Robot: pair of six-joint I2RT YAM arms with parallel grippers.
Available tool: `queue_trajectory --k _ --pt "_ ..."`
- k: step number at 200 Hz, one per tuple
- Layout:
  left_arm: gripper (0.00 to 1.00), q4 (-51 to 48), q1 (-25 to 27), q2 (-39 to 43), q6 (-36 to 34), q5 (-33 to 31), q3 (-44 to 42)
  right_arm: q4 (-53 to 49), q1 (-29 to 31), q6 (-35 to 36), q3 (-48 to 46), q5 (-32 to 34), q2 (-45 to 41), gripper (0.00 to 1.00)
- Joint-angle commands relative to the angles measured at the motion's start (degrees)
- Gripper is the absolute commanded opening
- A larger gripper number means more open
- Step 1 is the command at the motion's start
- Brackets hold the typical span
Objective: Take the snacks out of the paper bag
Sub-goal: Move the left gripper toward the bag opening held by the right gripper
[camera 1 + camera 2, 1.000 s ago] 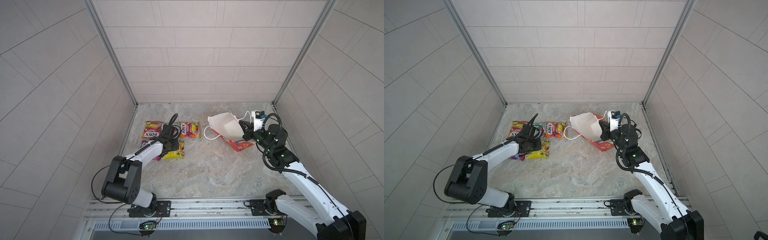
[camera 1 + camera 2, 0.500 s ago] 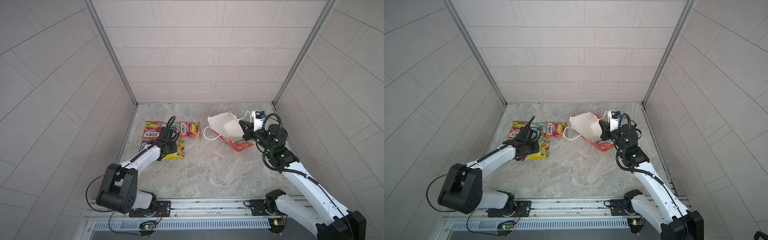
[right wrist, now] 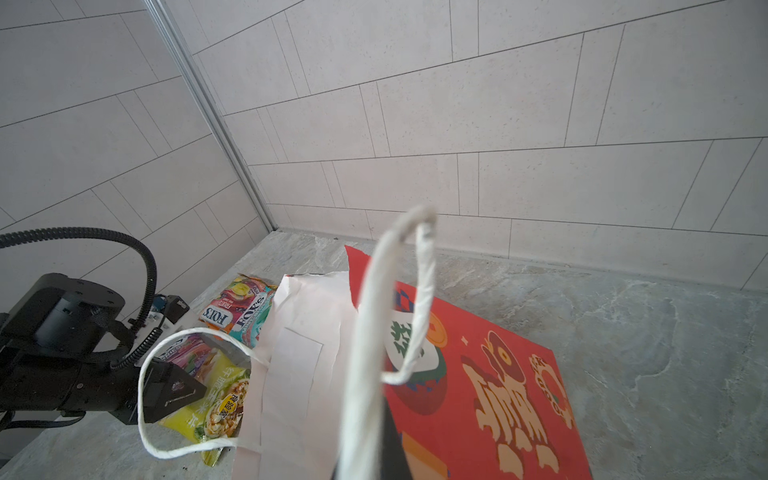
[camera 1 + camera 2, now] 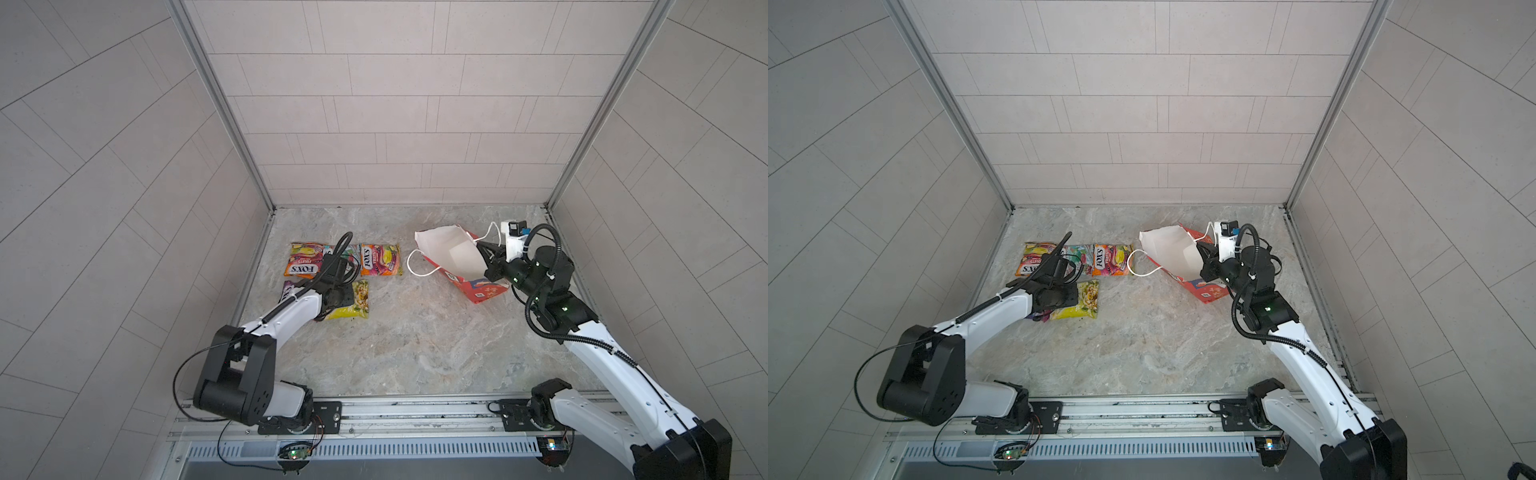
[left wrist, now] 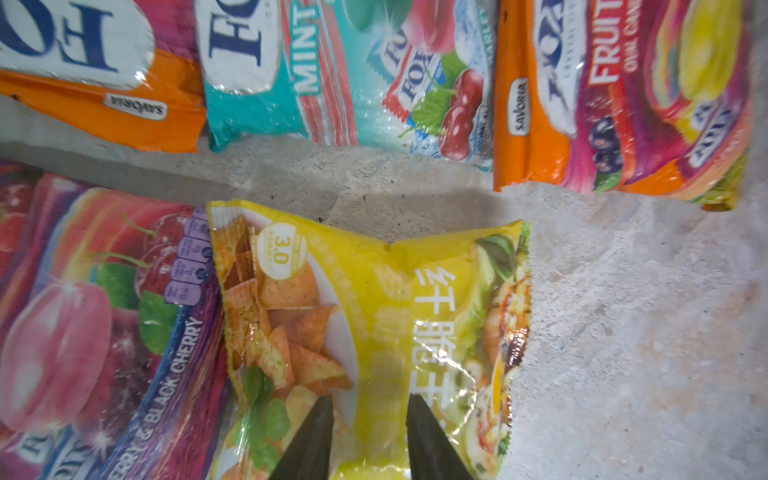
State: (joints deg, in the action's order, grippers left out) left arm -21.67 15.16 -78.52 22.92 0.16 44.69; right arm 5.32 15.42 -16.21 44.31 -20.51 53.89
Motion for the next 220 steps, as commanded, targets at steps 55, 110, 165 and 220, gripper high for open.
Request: queue_trajectory --k 55,110,165,220 --pt "0.50 -2.0 10.3 18.0 -6.4 1.7 8.7 -12.2 5.8 7.1 6.3 2.3 1.3 0.00" --pt "0.54 4.2 23.5 15.8 -20.6 9.6 11.5 -22.2 16.8 16.4 11.8 11.9 5.7 0.00" --pt "0.56 13.8 32.1 10.1 -23.3 10.0 7.2 -17.4 17.1 15.0 10.4 5.5 4.5 0.00" --pt "0.57 17.7 34.5 6.5 -23.7 11.2 9.0 -14.0 17.4 12.1 9.0 8.0 4.9 0.00"
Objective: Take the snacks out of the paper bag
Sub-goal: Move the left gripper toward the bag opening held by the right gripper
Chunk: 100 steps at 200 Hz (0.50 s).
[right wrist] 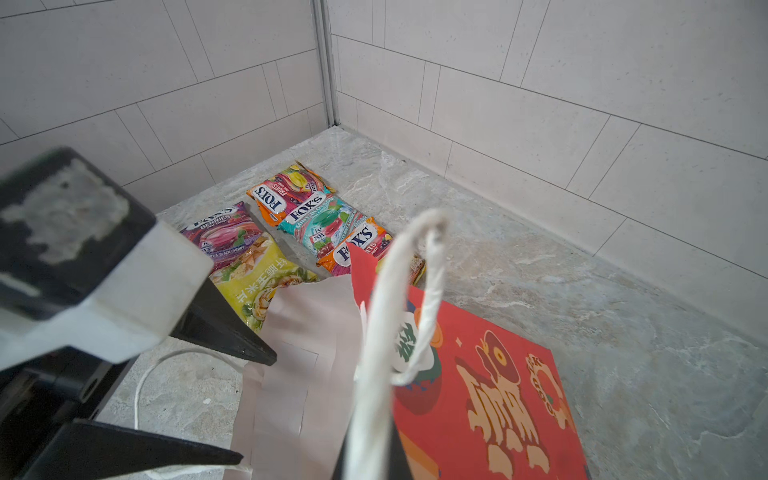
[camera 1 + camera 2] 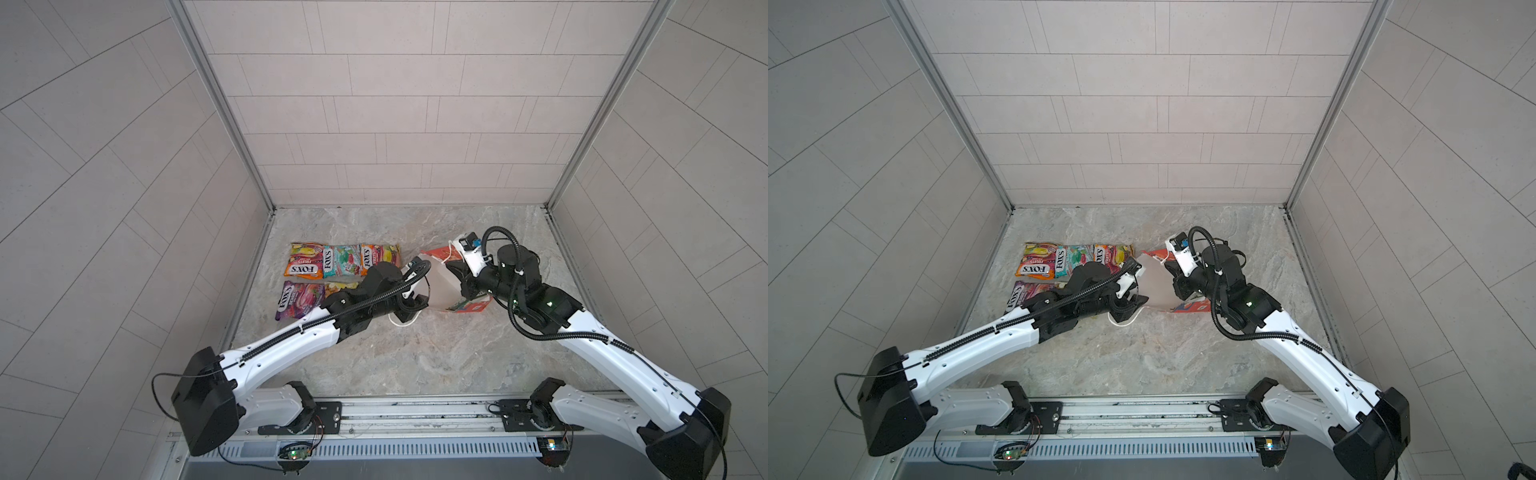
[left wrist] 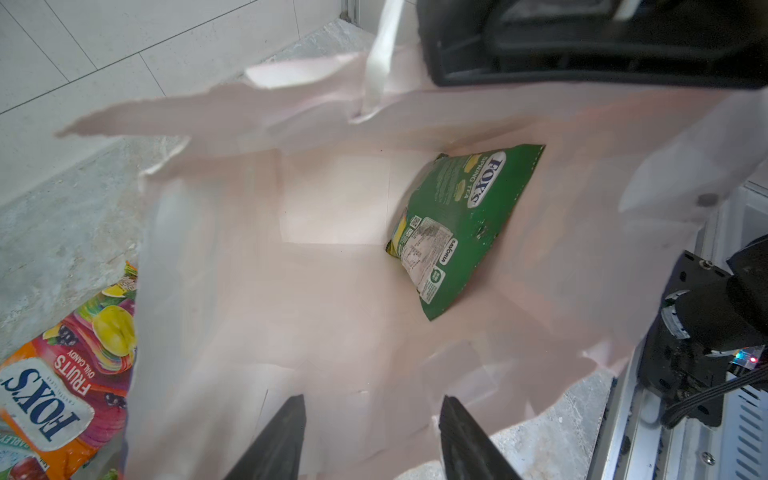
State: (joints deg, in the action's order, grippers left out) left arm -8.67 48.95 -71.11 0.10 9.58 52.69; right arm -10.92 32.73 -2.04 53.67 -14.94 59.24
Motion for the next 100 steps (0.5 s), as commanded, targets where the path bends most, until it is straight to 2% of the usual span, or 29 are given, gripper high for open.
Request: queue_trajectory --k 1,27,100 --pt "0.57 4.6 0.7 -1.0 -0.8 1.8 1.1 2.4 0.1 -2.3 -0.3 2.4 -0.3 0.00" --pt "0.56 6.0 1.0 -4.1 -0.1 3.2 1.4 6.4 0.1 -5.2 0.1 -2.1 0.8 0.00" --pt "0.53 11.8 4.0 -11.8 2.9 5.0 0.5 12.4 0.1 -14.1 -0.2 -0.7 3.3 0.00"
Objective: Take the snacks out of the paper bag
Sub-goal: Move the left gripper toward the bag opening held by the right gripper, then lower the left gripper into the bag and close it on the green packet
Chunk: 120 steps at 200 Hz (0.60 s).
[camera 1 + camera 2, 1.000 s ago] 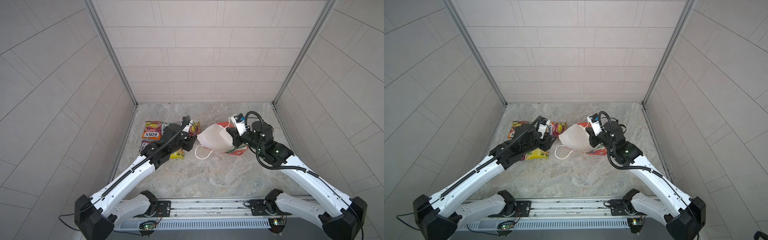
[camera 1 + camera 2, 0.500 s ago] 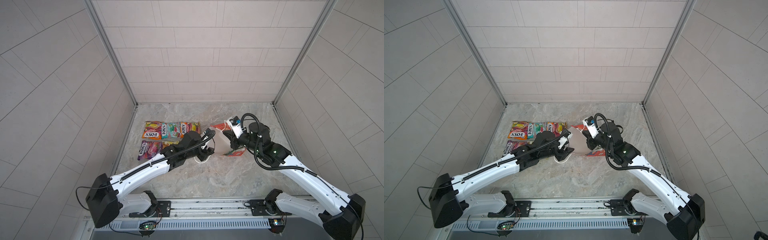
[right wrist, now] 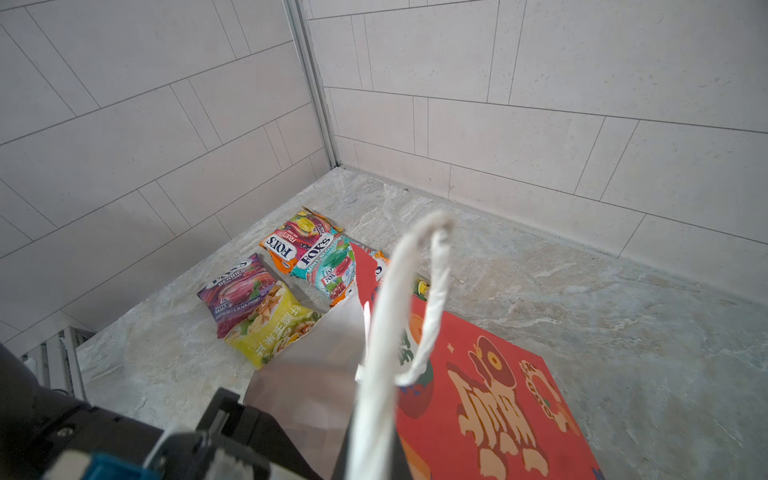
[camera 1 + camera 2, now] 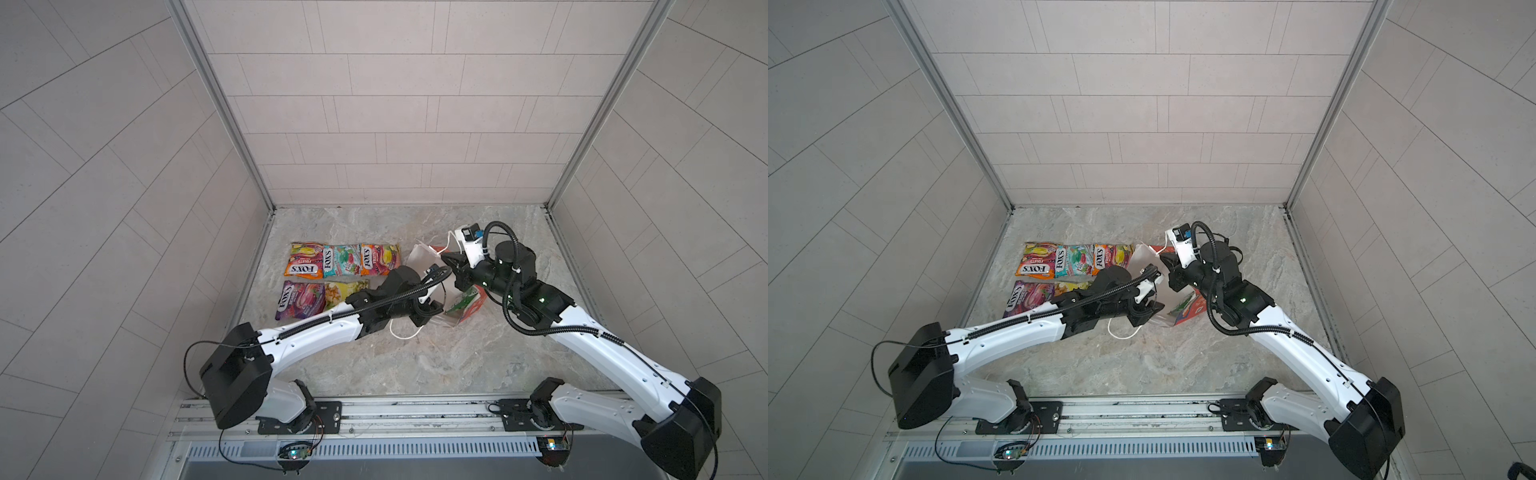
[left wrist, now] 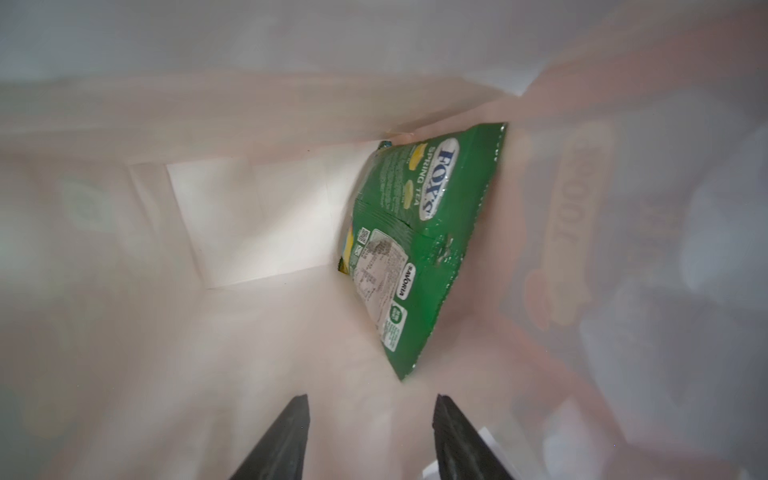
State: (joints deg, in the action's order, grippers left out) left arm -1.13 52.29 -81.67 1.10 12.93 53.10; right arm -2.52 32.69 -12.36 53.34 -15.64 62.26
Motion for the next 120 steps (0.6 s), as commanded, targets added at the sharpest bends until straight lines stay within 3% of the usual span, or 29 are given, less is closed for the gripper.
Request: queue_trajectory --k 1,56,87,120 --pt "0.53 4.3 0.7 -1.3 1.9 1.7 0.2 4.0 0.1 -3.8 0.1 0.0 0.3 0.00" --pt "0.54 10.4 1.8 -2.6 6.2 -0.4 -2.5 9.4 0.1 -2.3 -5.8 -4.2 -3.2 0.00" --pt "0.69 13.0 1.8 -2.1 6.6 -2.4 -5.6 11.1 0.3 -1.6 -11.3 -8.8 -6.4 0.00" --pt "0.74 17.0 1.8 -4.4 8.4 -1.4 -7.4 10.7 0.3 -2.1 -13.4 -8.2 -8.1 0.00"
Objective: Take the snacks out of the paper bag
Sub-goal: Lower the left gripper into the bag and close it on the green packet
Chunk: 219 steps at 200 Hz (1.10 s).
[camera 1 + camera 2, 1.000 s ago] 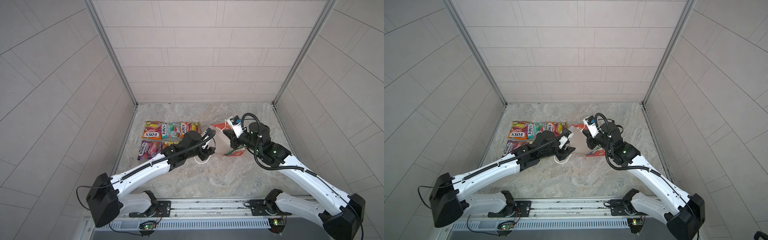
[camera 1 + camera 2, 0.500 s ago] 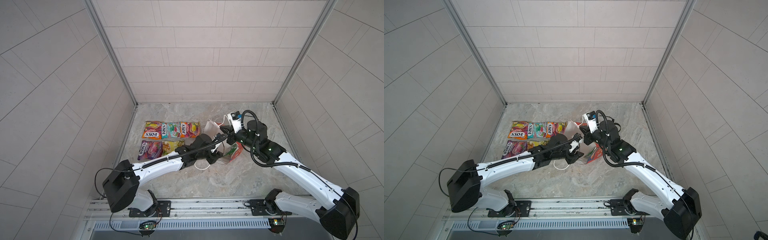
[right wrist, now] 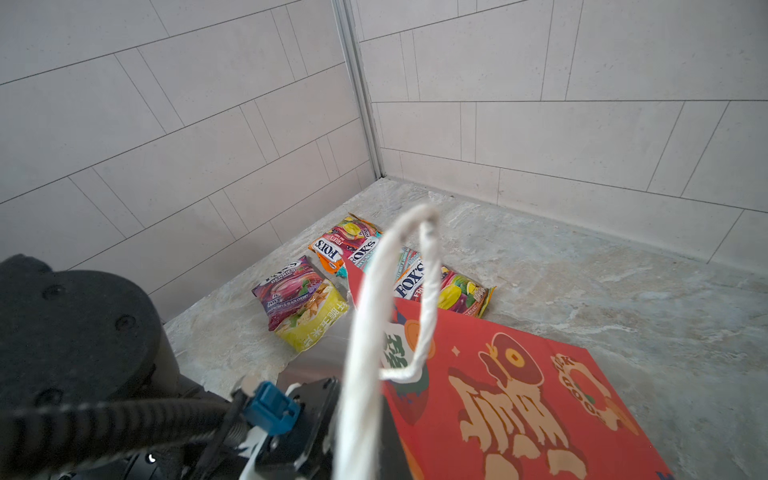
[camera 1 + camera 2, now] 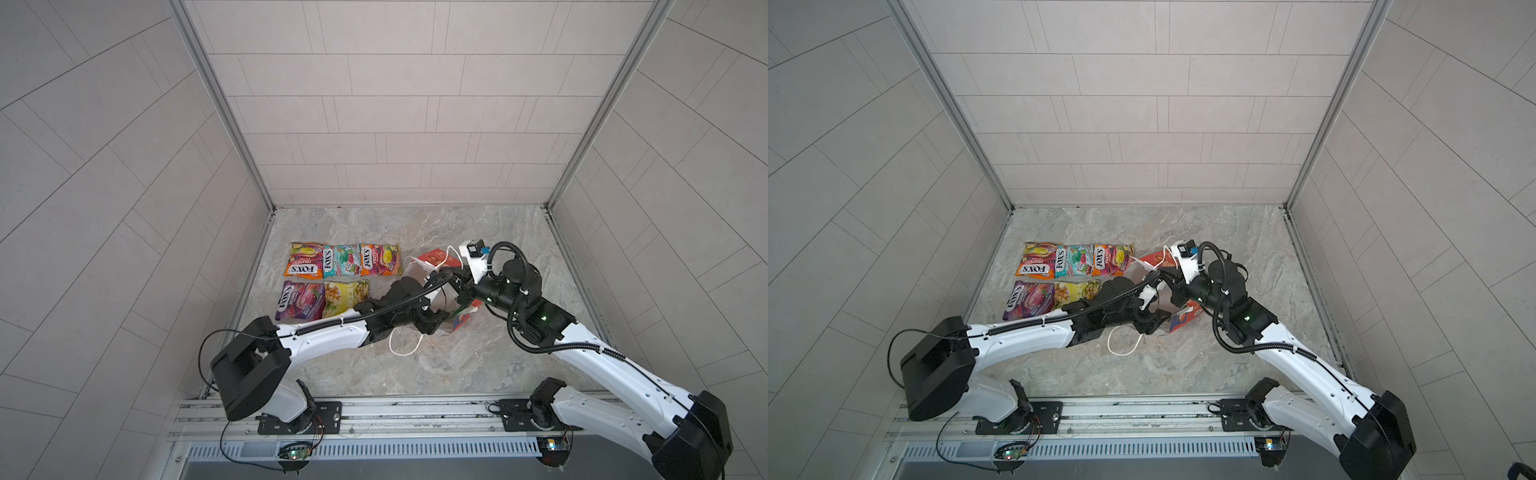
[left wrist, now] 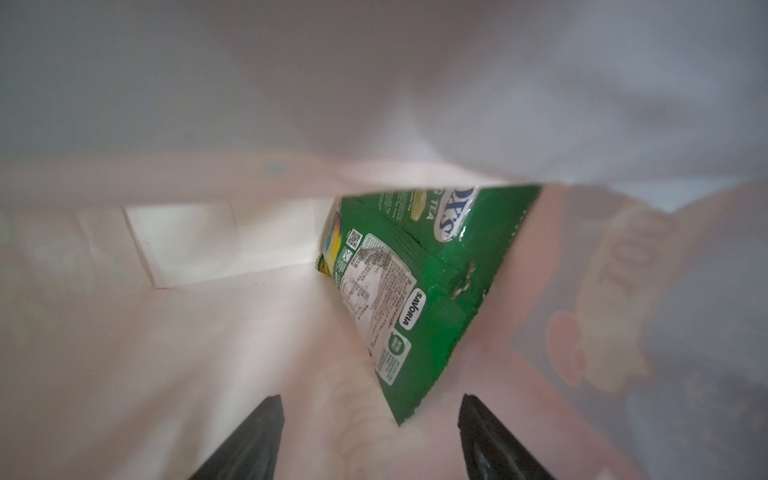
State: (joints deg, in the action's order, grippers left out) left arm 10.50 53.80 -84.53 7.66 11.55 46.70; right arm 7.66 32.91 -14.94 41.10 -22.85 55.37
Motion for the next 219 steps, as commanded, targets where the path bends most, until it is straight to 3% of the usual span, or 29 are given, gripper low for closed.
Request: queue_trajectory --k 1,37,77,142,160,174,219 --pt "0.74 5.5 0.3 -1.6 1.9 0.0 -1.0 0.5 0.1 0.5 -1.1 -0.9 -1.2 0.00" --pt "0.75 9.6 0.3 -4.7 4.5 2.1 -0.6 1.0 0.1 -1.4 0.4 2.8 -0.6 0.00" --pt "0.75 11.0 0.5 -5.1 4.9 1.9 0.8 6.4 0.4 -5.1 1.2 -0.5 1.3 0.00" --pt "0.75 14.8 1.8 -7.2 5.3 2.4 2.3 7.7 0.8 -5.4 0.7 0.0 2.6 0.00" --pt "0.73 15.8 2.1 -9.6 5.7 2.7 3.1 8.1 0.9 -5.5 0.7 0.1 2.9 0.00" --pt "0.65 15.4 2.4 -11.0 6.4 3.2 3.9 7.7 1.0 -5.2 1.0 0.5 2.9 0.00" --pt "0.65 15.3 2.6 -11.2 6.1 1.0 3.7 5.8 1.1 -4.5 1.7 2.7 2.4 0.00"
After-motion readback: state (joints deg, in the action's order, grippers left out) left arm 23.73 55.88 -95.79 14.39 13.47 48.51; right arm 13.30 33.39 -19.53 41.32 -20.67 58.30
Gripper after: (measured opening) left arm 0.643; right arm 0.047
